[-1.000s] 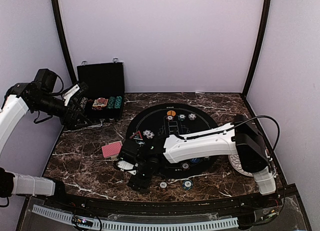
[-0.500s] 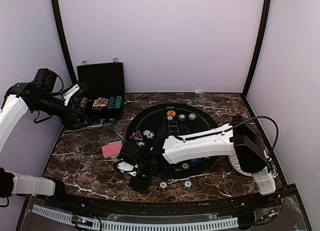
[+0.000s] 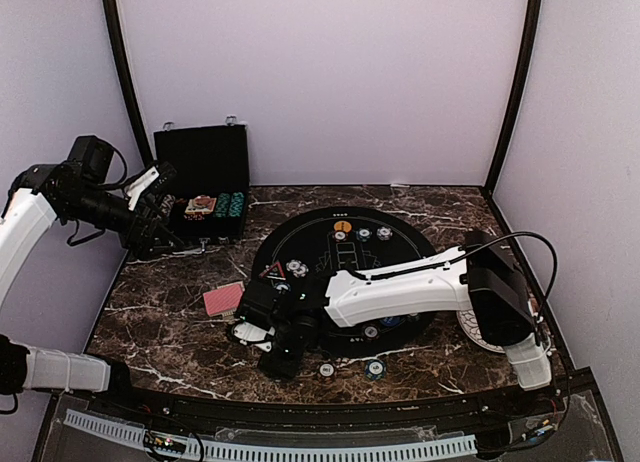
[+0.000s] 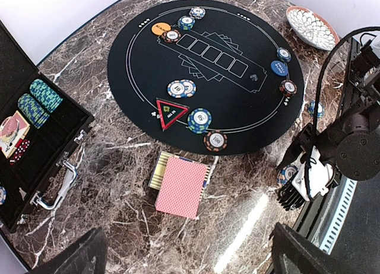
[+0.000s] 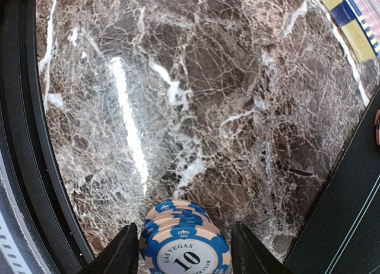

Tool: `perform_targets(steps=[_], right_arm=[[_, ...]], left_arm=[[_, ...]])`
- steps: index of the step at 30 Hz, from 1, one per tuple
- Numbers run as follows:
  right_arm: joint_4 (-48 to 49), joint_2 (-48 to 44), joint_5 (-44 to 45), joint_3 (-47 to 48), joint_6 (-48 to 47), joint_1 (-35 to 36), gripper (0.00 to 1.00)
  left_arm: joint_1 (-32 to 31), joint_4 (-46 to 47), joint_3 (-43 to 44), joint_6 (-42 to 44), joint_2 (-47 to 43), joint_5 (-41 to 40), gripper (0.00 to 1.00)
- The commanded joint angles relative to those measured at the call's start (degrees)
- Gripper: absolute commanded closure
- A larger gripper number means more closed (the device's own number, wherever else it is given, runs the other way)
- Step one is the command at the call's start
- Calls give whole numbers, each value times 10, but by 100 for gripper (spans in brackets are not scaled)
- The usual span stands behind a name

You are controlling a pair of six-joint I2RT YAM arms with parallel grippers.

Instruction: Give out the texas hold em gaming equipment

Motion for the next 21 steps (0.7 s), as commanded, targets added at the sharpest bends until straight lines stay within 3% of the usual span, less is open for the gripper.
perform_targets(steps=[1,14,21], right_arm=[[0,9,-8,20,1,7,51],[-6,10,-18,15,4,7,63],[-6,7,-11,11,5,7,55]], left_arm=[[-2,-22,21,7,1,5,1],[-3,-25,24,9,-2,1,1],[-2,-25,25,11,-3,1,1]])
